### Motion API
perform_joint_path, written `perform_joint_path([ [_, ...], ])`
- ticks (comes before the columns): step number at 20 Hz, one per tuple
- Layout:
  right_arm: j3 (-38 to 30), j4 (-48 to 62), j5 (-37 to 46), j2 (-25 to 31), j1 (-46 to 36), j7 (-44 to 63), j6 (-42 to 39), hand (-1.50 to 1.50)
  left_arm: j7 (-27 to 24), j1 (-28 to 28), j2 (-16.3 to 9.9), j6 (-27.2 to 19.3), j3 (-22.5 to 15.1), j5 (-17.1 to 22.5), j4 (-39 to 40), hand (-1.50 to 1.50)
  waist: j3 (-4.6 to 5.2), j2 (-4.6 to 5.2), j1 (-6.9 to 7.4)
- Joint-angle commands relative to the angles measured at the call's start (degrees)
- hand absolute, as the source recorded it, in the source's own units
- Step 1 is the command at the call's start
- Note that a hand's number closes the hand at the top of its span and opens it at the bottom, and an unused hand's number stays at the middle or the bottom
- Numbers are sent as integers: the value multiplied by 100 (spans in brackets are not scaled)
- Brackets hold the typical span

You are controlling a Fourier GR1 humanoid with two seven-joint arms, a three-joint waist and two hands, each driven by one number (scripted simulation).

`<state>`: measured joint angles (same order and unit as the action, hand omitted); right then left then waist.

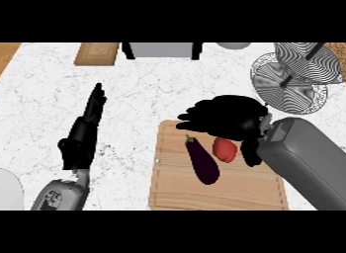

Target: Pick the eggplant from the cutting board and place it in the tiered basket

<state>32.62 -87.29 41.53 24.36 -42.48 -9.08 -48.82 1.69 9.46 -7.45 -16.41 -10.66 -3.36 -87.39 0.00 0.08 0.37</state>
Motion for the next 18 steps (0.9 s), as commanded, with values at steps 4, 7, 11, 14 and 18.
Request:
perform_joint_path([
  [4, -14, 928, 613, -361, 100, -432, 362, -150, 55, -108, 48, 103, 160, -10, -64, 0, 0, 8, 30],
  [7, -248, 923, 671, -49, 156, -907, 238, -150, -39, -147, 27, 243, 175, -47, -98, 0, 0, -1, 2],
  [11, -95, 745, 809, -348, 479, -814, 322, -150, 512, -371, 77, 150, 39, -176, -848, 0, -2, -12, 18],
  [14, 48, 1002, 1077, -549, 533, -953, 586, -150, 319, 192, 123, 243, 310, -150, -119, 0, 0, -2, -13],
  [18, -227, 1375, 1088, -459, 175, -1393, 394, -150, -149, -173, 199, 305, 313, -169, 45, 0, 1, 0, 1],
])
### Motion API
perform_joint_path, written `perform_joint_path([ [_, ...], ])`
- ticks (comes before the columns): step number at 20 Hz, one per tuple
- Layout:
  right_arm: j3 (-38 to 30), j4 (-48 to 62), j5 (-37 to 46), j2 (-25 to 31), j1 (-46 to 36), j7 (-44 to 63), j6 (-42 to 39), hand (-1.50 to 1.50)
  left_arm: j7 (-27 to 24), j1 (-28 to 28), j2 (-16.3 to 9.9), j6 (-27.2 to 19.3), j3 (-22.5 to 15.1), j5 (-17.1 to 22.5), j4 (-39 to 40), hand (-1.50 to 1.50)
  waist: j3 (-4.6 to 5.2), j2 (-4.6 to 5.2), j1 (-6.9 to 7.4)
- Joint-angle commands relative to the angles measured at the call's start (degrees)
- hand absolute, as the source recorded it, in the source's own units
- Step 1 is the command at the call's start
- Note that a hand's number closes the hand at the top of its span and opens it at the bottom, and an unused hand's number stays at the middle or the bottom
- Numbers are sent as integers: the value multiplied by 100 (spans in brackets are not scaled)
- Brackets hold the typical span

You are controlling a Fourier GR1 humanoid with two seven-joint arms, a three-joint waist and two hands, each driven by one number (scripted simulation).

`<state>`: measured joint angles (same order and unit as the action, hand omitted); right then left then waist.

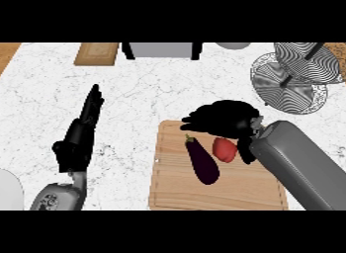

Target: Pick the eggplant from the cutting board and place it in the tiered basket

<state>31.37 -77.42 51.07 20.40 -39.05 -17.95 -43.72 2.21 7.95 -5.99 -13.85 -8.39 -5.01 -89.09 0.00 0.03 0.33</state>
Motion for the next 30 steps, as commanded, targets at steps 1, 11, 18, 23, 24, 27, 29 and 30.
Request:
perform_joint_path([
  [1, -5, -274, 155, 51, 257, -280, -277, -150, 358, 35, 143, 3, -127, -108, -199, 0, 0, -9, -24],
  [11, 112, 775, 536, -1010, -239, 49, -292, -150, -345, 70, 268, 132, 141, -58, 456, 0, 2, 10, 10],
  [18, 53, 834, 931, -865, 147, -234, 94, -150, 514, 318, 335, 66, 98, -296, -109, 0, 0, 0, -9],
  [23, -20, 776, 1022, -1046, 363, -164, 2, -150, -5, -190, 181, 321, 211, -197, -172, 0, 1, -4, -2],
  [24, -33, 1146, 1100, -1155, 89, -238, 90, -150, -360, -93, 367, 188, 150, -294, 255, 0, 1, 4, 2],
  [27, -201, 1937, 1181, -1215, -228, -574, 507, -150, 178, 17, 300, 197, 151, -376, -47, 0, -1, 11, 41],
  [29, 168, 1000, 1275, -1173, 681, -336, 444, -150, -267, 100, 509, 79, 138, -394, 254, 0, 1, -3, -30],
  [30, -106, 1737, 1371, -1379, 142, -473, 541, -150, 66, 204, 335, 222, 317, -302, 105, 0, 0, 3, 5],
])
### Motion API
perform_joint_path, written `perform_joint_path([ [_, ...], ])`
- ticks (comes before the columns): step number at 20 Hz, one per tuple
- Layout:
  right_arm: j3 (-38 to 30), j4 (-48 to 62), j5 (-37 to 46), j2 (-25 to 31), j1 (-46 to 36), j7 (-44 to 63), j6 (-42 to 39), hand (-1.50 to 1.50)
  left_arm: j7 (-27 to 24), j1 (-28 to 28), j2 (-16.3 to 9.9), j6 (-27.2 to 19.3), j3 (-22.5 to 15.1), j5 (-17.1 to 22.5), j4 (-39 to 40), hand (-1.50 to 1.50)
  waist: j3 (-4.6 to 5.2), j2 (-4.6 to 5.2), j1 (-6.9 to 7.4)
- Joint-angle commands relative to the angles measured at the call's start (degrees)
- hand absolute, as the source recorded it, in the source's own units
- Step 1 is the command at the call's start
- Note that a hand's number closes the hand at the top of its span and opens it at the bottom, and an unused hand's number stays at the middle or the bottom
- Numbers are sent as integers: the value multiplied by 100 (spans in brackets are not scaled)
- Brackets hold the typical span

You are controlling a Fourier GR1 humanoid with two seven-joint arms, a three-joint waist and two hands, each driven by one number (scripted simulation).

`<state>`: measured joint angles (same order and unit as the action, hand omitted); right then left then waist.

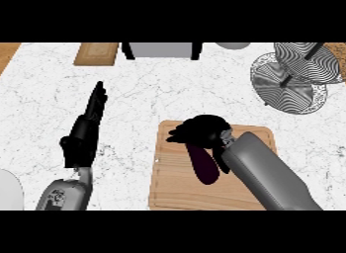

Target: Pick the eggplant from the cutting board and place it in the tiered basket

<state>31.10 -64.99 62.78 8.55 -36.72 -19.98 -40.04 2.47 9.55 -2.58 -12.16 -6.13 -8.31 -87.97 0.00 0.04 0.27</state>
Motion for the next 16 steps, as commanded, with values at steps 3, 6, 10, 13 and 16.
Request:
perform_joint_path([
  [3, -182, -53, 148, -12, 214, -297, -204, -150, -216, 44, -108, 236, 253, 147, 198, 0, 1, -2, -14],
  [6, -147, -35, 268, -170, 345, -189, -196, -150, 108, -54, -23, 156, 90, -11, -202, 0, 0, -4, -9],
  [10, -319, 58, 303, -218, 651, -242, 308, -150, 50, -436, -134, 403, 145, 184, -494, 0, 0, -5, 2],
  [13, -451, 673, 439, -327, 361, -618, 1044, 150, -121, -121, -56, 246, 258, 48, 31, 0, -1, 8, 10],
  [16, -256, 348, 638, -173, 473, -907, 1628, 150, 54, -25, -39, 213, 105, -117, -126, 0, -2, 7, -6],
])
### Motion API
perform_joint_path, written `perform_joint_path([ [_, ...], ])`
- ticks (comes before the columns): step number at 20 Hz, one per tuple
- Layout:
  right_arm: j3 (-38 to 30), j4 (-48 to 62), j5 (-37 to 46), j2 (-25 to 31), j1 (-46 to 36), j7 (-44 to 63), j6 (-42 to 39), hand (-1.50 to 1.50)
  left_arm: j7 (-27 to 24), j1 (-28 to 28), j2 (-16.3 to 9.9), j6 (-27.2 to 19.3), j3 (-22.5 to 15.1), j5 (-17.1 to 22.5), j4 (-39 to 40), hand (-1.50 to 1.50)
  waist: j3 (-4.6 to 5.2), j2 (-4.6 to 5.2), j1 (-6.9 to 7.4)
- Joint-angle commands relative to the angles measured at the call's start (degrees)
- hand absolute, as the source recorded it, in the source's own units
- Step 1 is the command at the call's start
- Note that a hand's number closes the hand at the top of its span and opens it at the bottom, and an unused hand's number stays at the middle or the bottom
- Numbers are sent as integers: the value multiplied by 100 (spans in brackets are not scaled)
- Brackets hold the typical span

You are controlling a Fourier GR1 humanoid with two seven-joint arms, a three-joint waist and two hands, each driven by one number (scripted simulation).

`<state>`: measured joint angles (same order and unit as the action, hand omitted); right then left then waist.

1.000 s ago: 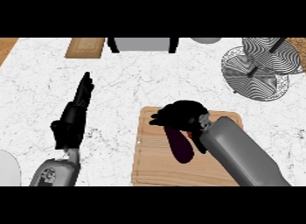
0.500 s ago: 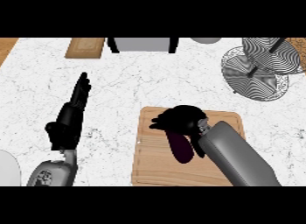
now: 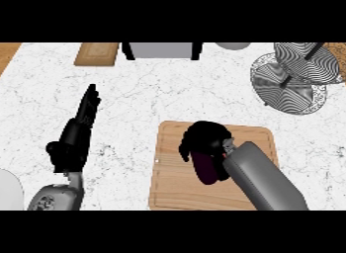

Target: Pick the eggplant from the cutting board and place it in the tiered basket

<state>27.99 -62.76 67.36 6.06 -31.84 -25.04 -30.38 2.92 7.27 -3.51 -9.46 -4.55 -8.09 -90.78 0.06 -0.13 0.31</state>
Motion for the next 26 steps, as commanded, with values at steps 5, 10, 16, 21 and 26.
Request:
perform_joint_path([
  [5, -964, 741, 456, -285, 30, 1862, 604, 150, 62, -15, 60, -99, -1, -85, -38, 0, 0, 47, -51],
  [10, -2381, 987, 482, 243, 17, 3966, 474, 150, 98, -94, 26, -198, 116, -96, -60, 0, 48, 30, -545],
  [16, -3435, 1052, 835, -316, -591, 7057, 1063, 150, 103, 8, -39, -44, 84, -30, -143, 0, 18, 47, -92],
  [21, -3684, 1110, 1250, -595, -1624, 9447, 1410, 150, 52, 12, 229, -84, -274, -177, -25, 0, 6, 64, 216],
  [26, -3740, 1200, 1690, -600, -2849, 10579, 1278, 150, 76, 129, 233, -89, -283, -232, 125, 0, 10, 39, 235],
])
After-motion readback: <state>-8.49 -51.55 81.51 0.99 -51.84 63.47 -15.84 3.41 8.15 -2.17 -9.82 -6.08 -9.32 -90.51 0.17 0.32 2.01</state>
